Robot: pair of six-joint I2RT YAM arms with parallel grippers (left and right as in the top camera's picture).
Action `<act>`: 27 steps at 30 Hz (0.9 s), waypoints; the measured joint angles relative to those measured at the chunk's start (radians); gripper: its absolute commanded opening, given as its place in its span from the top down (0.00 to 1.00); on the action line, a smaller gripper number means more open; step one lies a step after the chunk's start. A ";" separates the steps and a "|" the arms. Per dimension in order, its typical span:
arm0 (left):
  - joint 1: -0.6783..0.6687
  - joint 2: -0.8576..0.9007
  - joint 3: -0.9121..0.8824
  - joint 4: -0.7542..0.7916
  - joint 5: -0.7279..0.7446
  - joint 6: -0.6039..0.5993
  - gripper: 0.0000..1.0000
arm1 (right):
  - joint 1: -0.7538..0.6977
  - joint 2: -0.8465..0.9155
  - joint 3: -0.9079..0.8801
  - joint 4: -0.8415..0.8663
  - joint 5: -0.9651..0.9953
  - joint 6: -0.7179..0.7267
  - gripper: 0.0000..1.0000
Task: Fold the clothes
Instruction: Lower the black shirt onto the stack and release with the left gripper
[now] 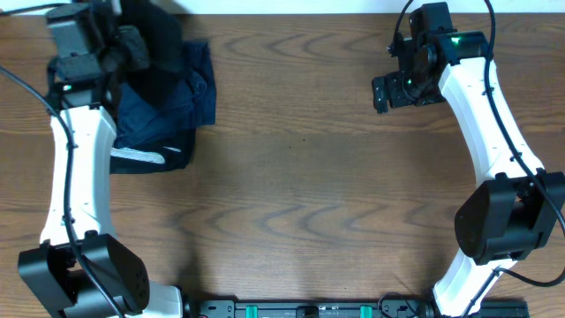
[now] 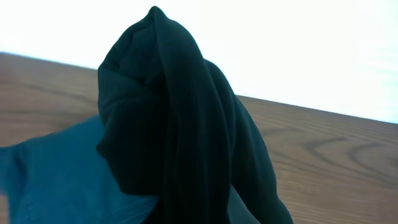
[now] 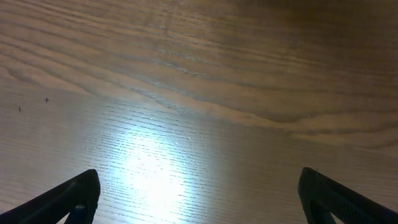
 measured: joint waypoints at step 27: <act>0.232 0.147 0.000 -0.146 -0.061 -0.031 0.13 | 0.000 0.000 0.000 0.000 0.000 0.000 0.01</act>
